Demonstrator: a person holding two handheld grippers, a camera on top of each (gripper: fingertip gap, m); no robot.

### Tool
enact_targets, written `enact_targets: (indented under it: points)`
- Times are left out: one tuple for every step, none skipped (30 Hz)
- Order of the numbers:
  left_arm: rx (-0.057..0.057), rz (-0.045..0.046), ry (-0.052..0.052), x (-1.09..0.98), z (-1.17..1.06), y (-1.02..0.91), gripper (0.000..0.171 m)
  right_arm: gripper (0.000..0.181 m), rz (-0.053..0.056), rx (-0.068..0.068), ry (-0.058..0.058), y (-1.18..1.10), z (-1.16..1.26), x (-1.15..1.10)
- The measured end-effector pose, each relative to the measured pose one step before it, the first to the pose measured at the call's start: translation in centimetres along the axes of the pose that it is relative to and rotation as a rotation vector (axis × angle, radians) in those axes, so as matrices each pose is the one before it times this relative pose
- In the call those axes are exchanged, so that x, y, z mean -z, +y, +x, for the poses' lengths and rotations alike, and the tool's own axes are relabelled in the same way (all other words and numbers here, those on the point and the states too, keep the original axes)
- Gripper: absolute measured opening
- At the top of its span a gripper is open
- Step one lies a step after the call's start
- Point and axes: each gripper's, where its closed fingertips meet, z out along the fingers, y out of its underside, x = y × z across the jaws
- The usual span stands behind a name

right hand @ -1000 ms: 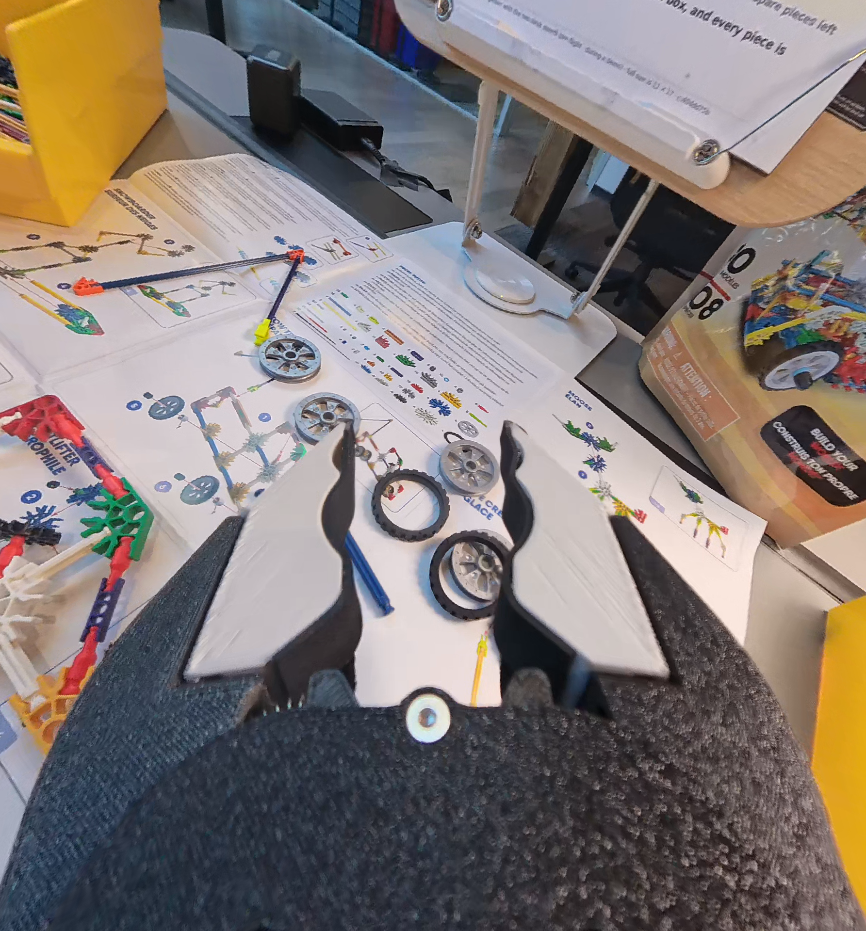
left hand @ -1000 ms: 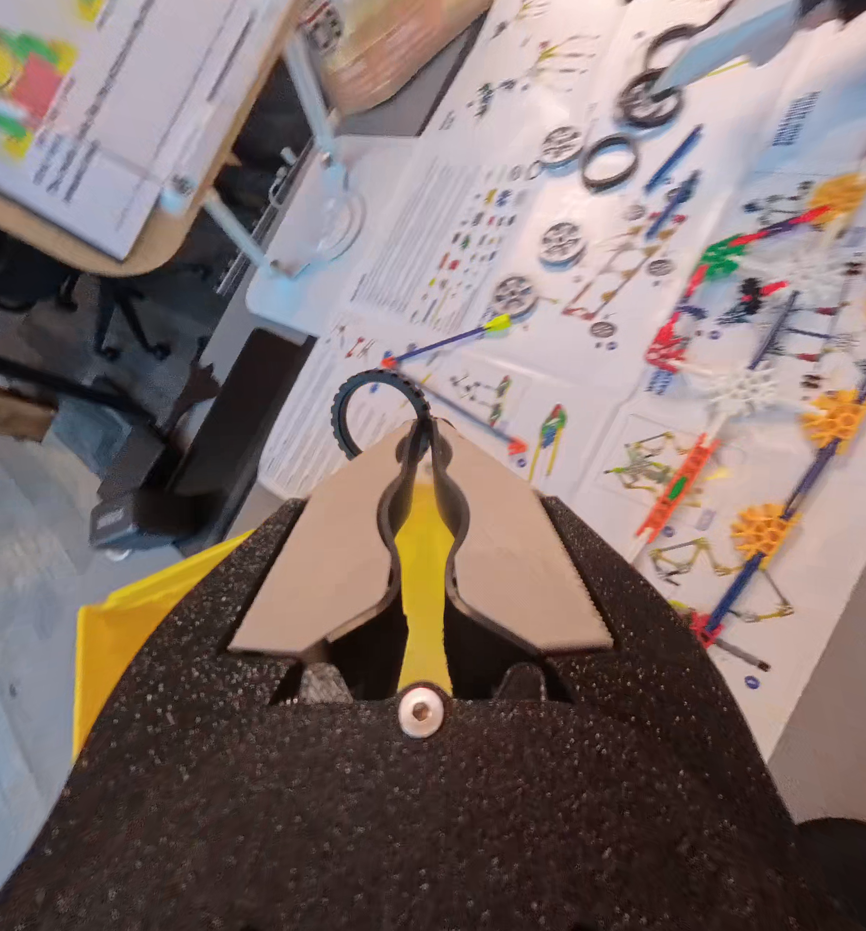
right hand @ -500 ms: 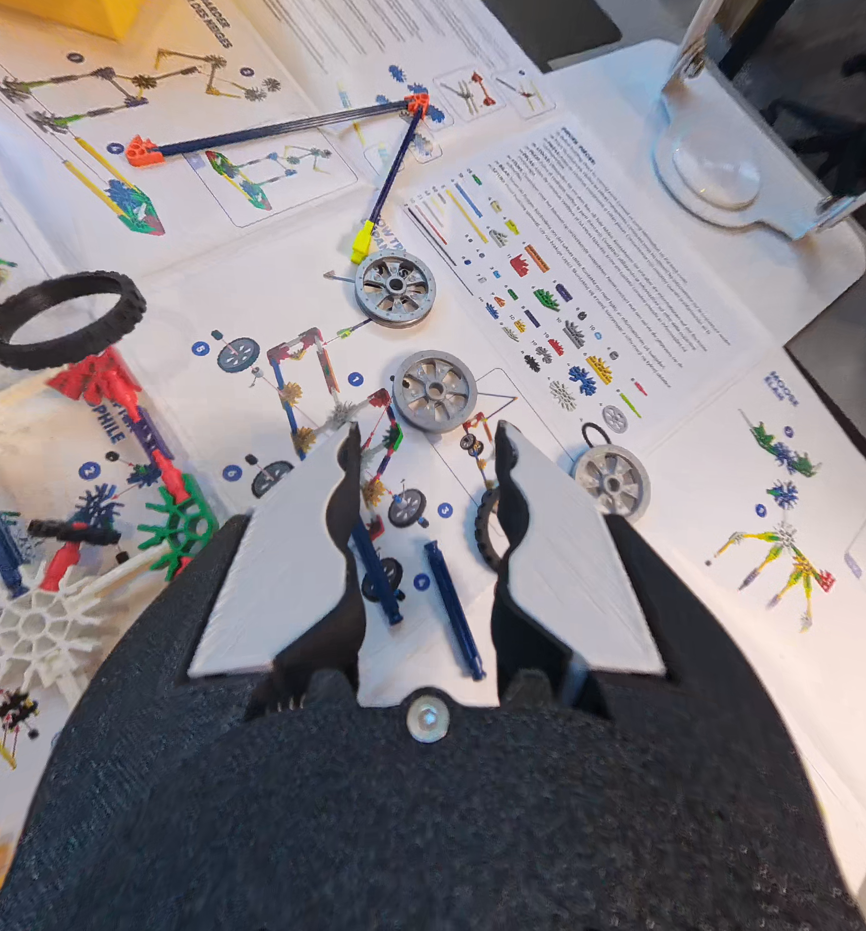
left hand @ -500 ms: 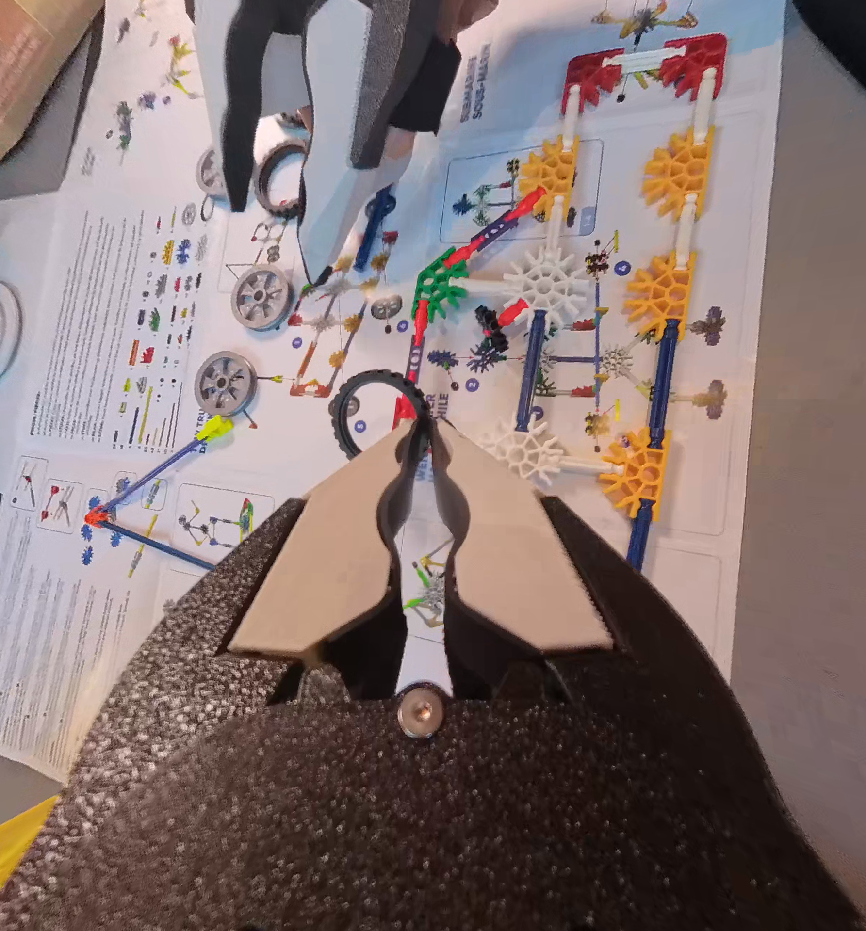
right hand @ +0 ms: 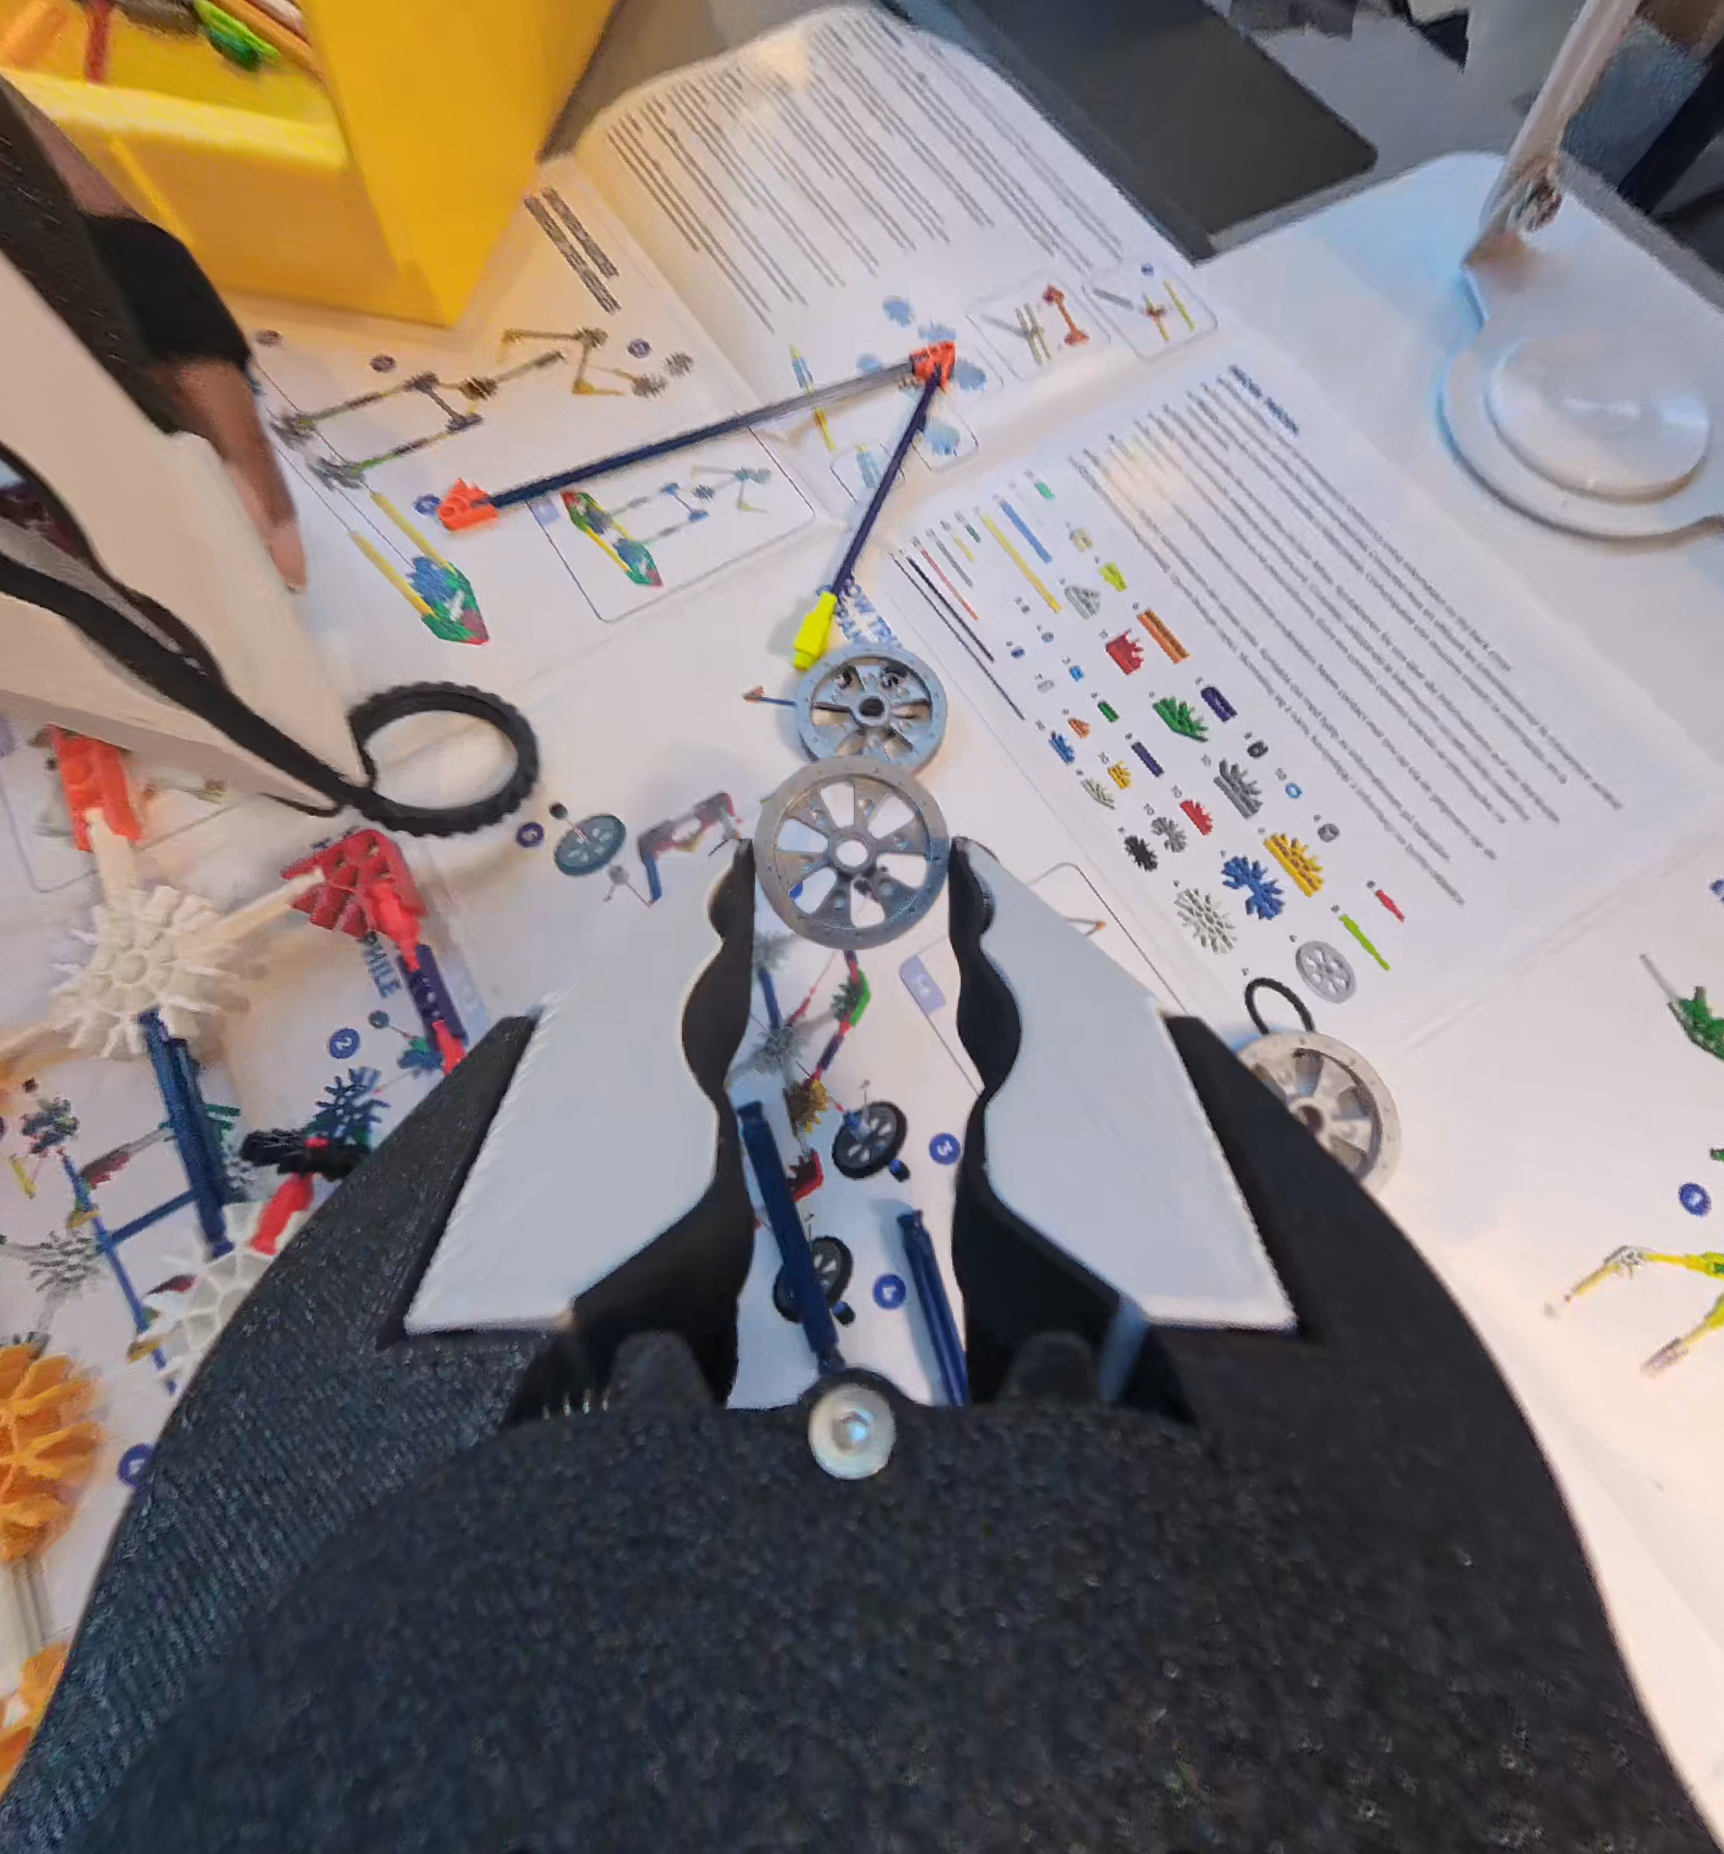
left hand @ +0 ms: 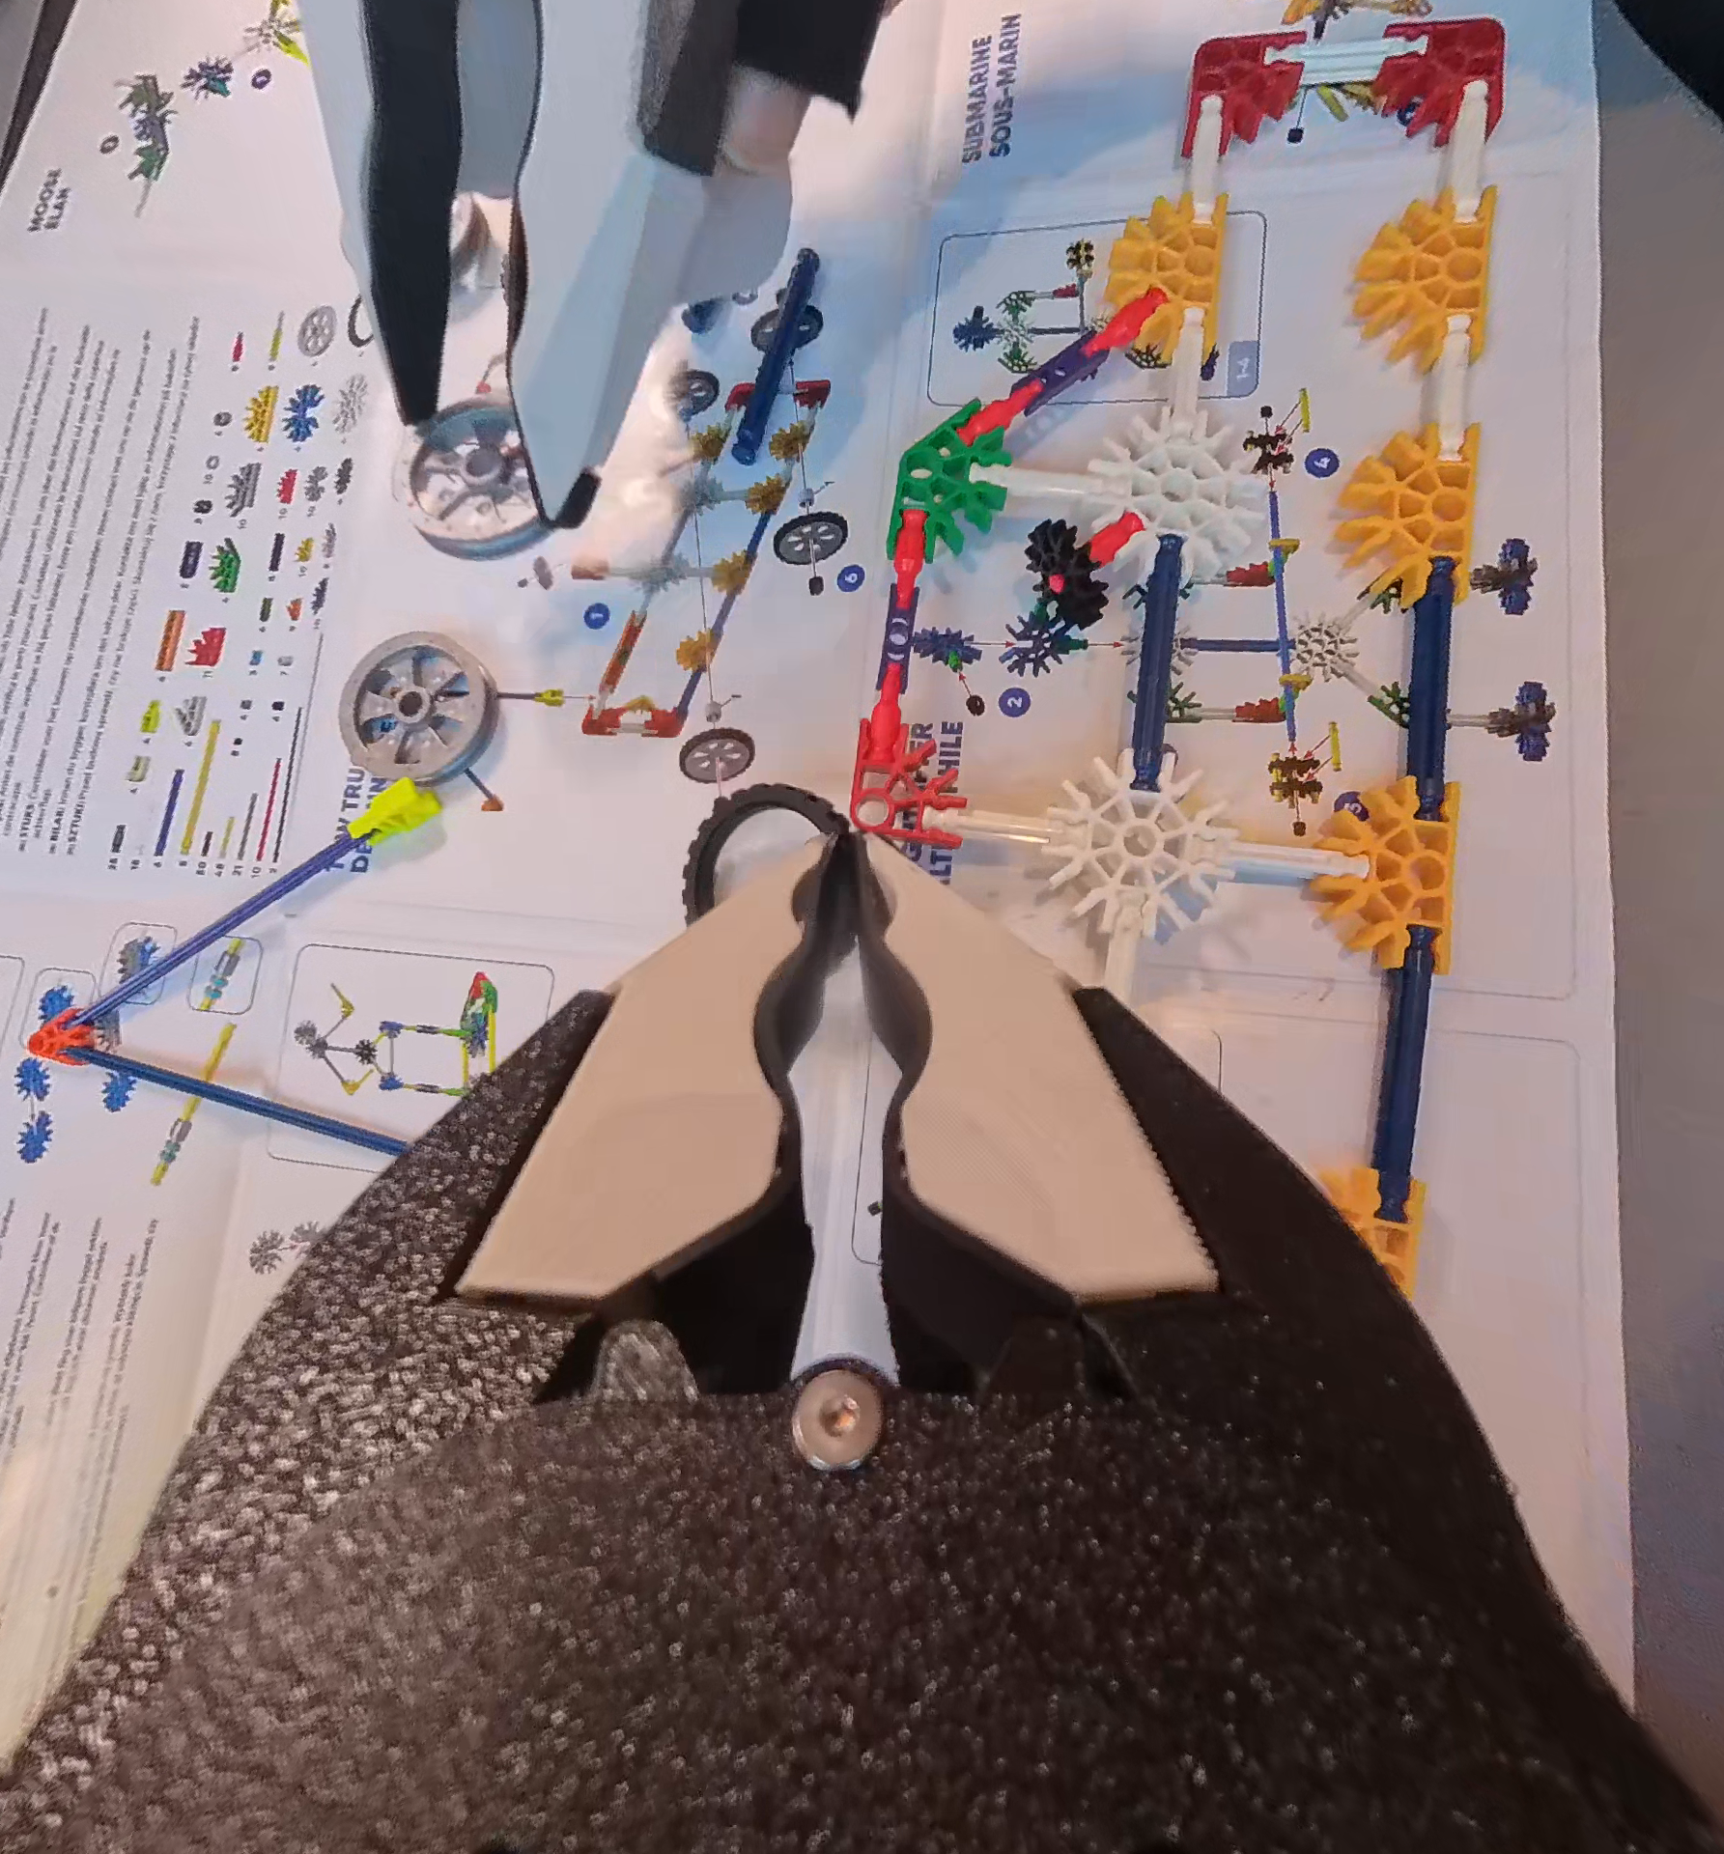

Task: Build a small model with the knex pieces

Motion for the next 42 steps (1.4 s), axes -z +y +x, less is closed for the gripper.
enact_targets:
  points:
    - [-0.0010, -0.00892, -0.0145, -0.044, -0.255, 0.274, 0.000, 0.037, 0.0339, 0.0119, -0.0073, -0.767, -0.454, 0.314]
    - [0.0024, -0.00692, -0.0017, 0.022, -0.091, 0.243, 0.002, 0.037, 0.0279, 0.0118, -0.0160, -0.681, -0.611, 0.191]
    - [0.0169, 0.00810, 0.0246, 0.201, 0.238, 0.004, 0.011, 0.037, 0.0217, 0.0132, -0.0218, -0.578, -0.739, 0.057]
    - [0.0359, 0.02321, 0.0275, 0.361, 0.167, -0.245, 0.019, 0.037, 0.0139, 0.0140, -0.0222, -0.411, -0.757, -0.073]
    - [0.0461, 0.02642, 0.0087, 0.461, -0.197, -0.299, 0.022, 0.037, 0.0061, 0.0156, -0.0253, -0.249, -0.821, -0.178]
    - [0.0499, 0.01562, -0.0144, 0.461, -0.599, -0.139, 0.022, 0.037, 0.0003, 0.0153, -0.0199, -0.147, -0.748, -0.256]
    - [0.0485, -0.00334, -0.0224, 0.358, -0.723, 0.170, 0.021, 0.037, -0.0028, 0.0143, -0.0131, -0.094, -0.659, -0.344]
    - [0.0414, -0.01930, -0.0152, 0.178, -0.568, 0.443, 0.022, 0.037, -0.0070, 0.0115, -0.0147, -0.049, -0.670, -0.439]
    - [0.0271, -0.02546, -0.0027, -0.033, -0.268, 0.564, 0.027, 0.037, -0.0116, 0.0077, -0.0118, -0.016, -0.601, -0.521]
    - [0.0116, -0.02193, -0.0029, -0.215, -0.129, 0.518, 0.033, 0.037, -0.0149, 0.0099, -0.0088, 0.016, -0.528, -0.595]
    - [0.0000, -0.01473, -0.0105, -0.344, -0.113, 0.406, 0.037, 0.037, -0.0217, 0.0109, -0.0033, 0.099, -0.387, -0.648]
    - [-0.0065, -0.01226, -0.0088, -0.401, 0.011, 0.293, 0.040, 0.037, -0.0271, 0.0095, -0.0014, 0.178, -0.288, -0.660]
    - [-0.0099, -0.01342, -0.0017, -0.404, 0.152, 0.257, 0.043, 0.037, -0.0280, 0.0107, -0.0083, 0.217, -0.345, -0.665]
    - [-0.0103, -0.01160, -0.0037, -0.358, 0.102, 0.186, 0.045, 0.037, -0.0248, 0.0086, -0.0082, 0.186, -0.281, -0.612]
    - [-0.0063, -0.00193, -0.0030, -0.214, 0.044, 0.025, 0.045, 0.037, -0.0241, 0.0077, -0.0115, 0.208, -0.310, -0.512]
    - [0.0012, 0.01089, 0.0025, -0.053, 0.056, -0.173, 0.042, 0.037, -0.0265, 0.0052, -0.0156, 0.278, -0.351, -0.391]
    - [-0.0008, 0.00114, 0.0011, -0.057, 0.007, -0.013, 0.041, 0.037, -0.0240, 0.0051, -0.0096, 0.276, -0.244, -0.304]
    - [-0.0044, 0.00244, 0.0001, -0.057, 0.016, 0.010, 0.040, 0.037, -0.0071, 0.0023, 0.0038, 0.053, -0.011, -0.170]
    - [-0.0023, 0.00406, 0.0002, 0.008, -0.005, 0.004, 0.041, 0.037, -0.0054, -0.0033, -0.0001, -0.007, 0.005, -0.002]
    - [0.0020, 0.00394, 0.0015, -0.005, 0.001, 0.006, 0.041, 0.037, -0.0052, -0.0052, -0.0025, 0.015, 0.005, 0.018]
    - [0.0036, 0.00341, 0.0024, -0.017, -0.007, -0.006, 0.040, 0.038, -0.0024, -0.0068, -0.0033, 0.034, -0.003, -0.016]
    - [0.0024, 0.00340, 0.0017, -0.010, -0.013, -0.014, 0.040, 0.038, -0.0029, -0.0044, -0.0035, 0.086, -0.012, -0.050]
    - [-0.0002, 0.00361, -0.0002, -0.013, -0.012, -0.004, 0.040, 0.038, 0.0040, -0.0036, -0.0028, 0.027, -0.011, -0.036]
    - [-0.0024, 0.00313, -0.0008, -0.008, -0.003, -0.013, 0.040, 0.038, 0.0049, -0.0060, -0.0048, 0.019, -0.007, 0.002]
    - [-0.0037, 0.00322, -0.0015, -0.005, -0.013, -0.010, 0.040, 0.038, 0.0041, -0.0071, -0.0059, 0.023, -0.009, 0.002]
    - [-0.0013, 0.00259, -0.0005, 0.001, 0.004, 0.001, 0.040, 0.038, 0.0052, -0.0068, -0.0065, -0.013, -0.004, 0.018]
    - [0.0013, 0.00170, 0.0014, 0.001, 0.004, 0.007, 0.040, 0.039, 0.0037, -0.0048, -0.0056, 0.019, -0.009, 0.042]
    - [0.0012, 0.00121, 0.0021, 0.000, 0.005, 0.009, 0.040, 0.040, 0.0024, -0.0045, -0.0030, 0.031, 0.048, 0.074]
    - [0.0003, 0.00042, 0.0020, 0.012, 0.012, 0.012, 0.040, 0.043, 0.0035, -0.0055, -0.0064, 0.017, 0.019, 0.154]
    - [-0.0015, 0.00059, 0.0012, 0.023, 0.012, 0.024, 0.040, 0.045, 0.0085, -0.0077, -0.0137, -0.054, -0.085, 0.207]
    - [-0.0035, 0.00174, -0.0001, 0.014, 0.007, 0.004, 0.040, 0.047, 0.0117, -0.0103, -0.0185, -0.102, -0.157, 0.248]
    - [-0.0045, 0.00362, -0.0009, 0.002, -0.008, -0.005, 0.040, 0.047, 0.0086, -0.0091, -0.0126, -0.078, -0.087, 0.226]
    - [-0.0043, 0.00556, -0.0018, -0.019, -0.019, -0.026, 0.040, 0.048, -0.0006, -0.0014, -0.0042, 0.063, -0.014, 0.153]
    - [-0.0042, 0.00778, -0.0052, -0.047, -0.075, -0.072, 0.041, 0.049, -0.0075, 0.0075, 0.0007, 0.167, 0.018, 0.085]
    - [-0.0050, 0.00970, -0.0082, -0.081, -0.118, -0.109, 0.044, 0.050, -0.0100, 0.0103, 0.0019, 0.214, -0.008, 0.024]
    - [-0.0033, 0.00887, -0.0046, -0.090, -0.051, -0.114, 0.046, 0.050, -0.0063, 0.0069, 0.0002, 0.135, -0.030, 0.043]
    - [-0.0005, 0.00680, 0.0011, -0.107, 0.036, -0.102, 0.047, 0.050, 0.0024, 0.0002, -0.0029, -0.012, -0.042, 0.090]
    - [0.0003, 0.00576, 0.0016, -0.087, 0.042, -0.088, 0.046, 0.050, 0.0075, -0.0057, -0.0055, -0.095, -0.050, 0.148]
    - [0.0008, 0.00615, 0.0018, -0.087, 0.037, -0.075, 0.046, 0.050, 0.0096, -0.0070, -0.0075, -0.125, -0.045, 0.196]
    - [0.0021, 0.00803, 0.0036, -0.094, 0.066, -0.095, 0.045, 0.050, 0.0096, -0.0070, -0.0058, -0.107, -0.005, 0.221]
    - [0.0002, 0.00882, 0.0031, -0.091, 0.061, -0.097, 0.041, 0.050, 0.0092, -0.0070, -0.0007, -0.090, 0.094, 0.228]
    - [-0.0070, 0.00564, -0.0010, -0.045, 0.032, -0.062, 0.041, 0.050, 0.0087, -0.0073, 0.0009, -0.064, 0.116, 0.212]
